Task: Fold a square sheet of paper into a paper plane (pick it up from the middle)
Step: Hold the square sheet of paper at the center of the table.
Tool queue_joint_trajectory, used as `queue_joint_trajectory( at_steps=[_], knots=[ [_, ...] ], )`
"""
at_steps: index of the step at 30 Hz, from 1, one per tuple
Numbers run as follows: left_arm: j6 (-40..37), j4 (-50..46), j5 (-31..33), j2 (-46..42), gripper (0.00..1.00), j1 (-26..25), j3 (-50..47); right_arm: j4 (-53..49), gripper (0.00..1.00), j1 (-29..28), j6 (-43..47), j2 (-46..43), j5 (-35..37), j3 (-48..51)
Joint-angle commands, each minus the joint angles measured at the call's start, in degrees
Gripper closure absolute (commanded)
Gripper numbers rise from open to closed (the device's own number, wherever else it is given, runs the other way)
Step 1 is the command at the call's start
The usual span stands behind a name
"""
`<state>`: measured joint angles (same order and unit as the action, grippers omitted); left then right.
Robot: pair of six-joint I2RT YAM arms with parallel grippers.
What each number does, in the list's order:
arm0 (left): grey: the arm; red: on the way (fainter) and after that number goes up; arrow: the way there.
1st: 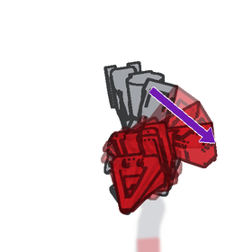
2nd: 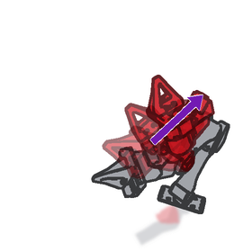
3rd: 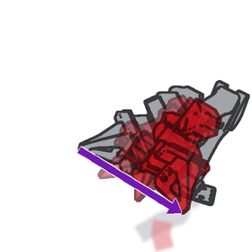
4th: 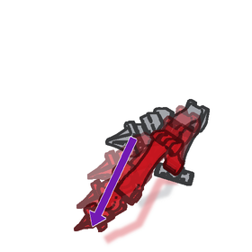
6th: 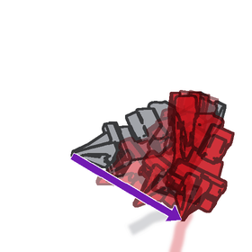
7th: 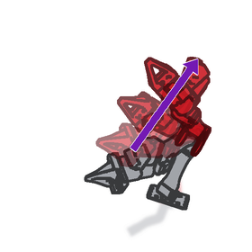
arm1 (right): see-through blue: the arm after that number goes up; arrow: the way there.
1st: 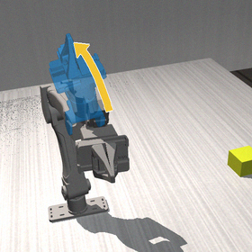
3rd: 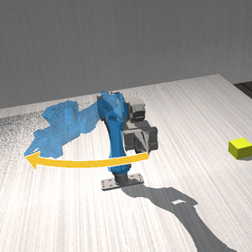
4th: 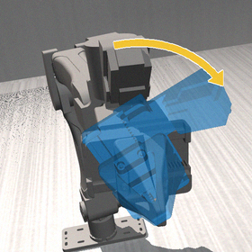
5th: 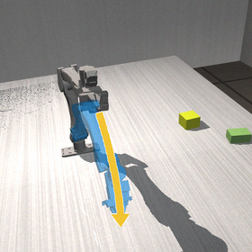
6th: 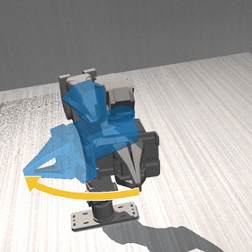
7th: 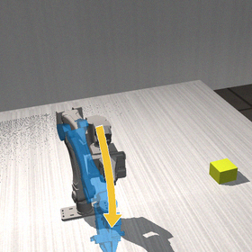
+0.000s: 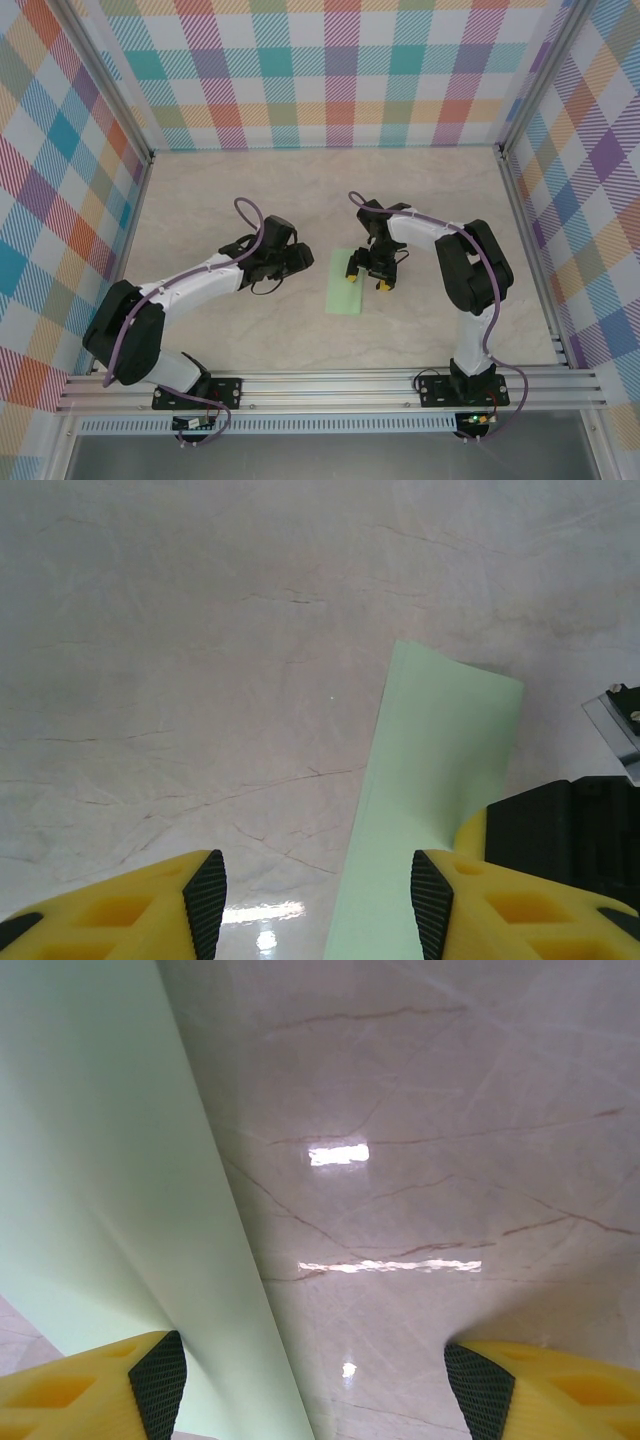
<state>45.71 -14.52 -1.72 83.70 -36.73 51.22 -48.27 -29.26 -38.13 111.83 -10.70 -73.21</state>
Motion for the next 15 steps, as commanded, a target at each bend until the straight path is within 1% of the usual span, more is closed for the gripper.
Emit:
queue_joint_trajectory(
  at_steps=[1, 6, 10, 15],
  knots=[
    [-0.63, 0.87, -1.10, 0.71, 0.46, -0.82, 1.57, 0.83, 0.24, 0.47, 1.62, 5.66, 7.37, 3.07],
    [-0.55, -0.77, 1.43, -0.19, 0.46, -0.89, 1.47, 2.12, 0.22, 0.43, 3.02, 4.58, 5.00, 3.29],
    [-0.63, -0.94, 2.24, -0.73, 0.46, -0.89, 1.45, 0.95, 0.22, 0.42, 2.63, 4.97, 6.99, 2.72],
    [-0.63, -0.71, 1.02, -0.42, 0.46, -0.89, 1.38, 0.45, 0.22, 0.43, 2.02, 5.77, 8.12, 2.80]
  ],
)
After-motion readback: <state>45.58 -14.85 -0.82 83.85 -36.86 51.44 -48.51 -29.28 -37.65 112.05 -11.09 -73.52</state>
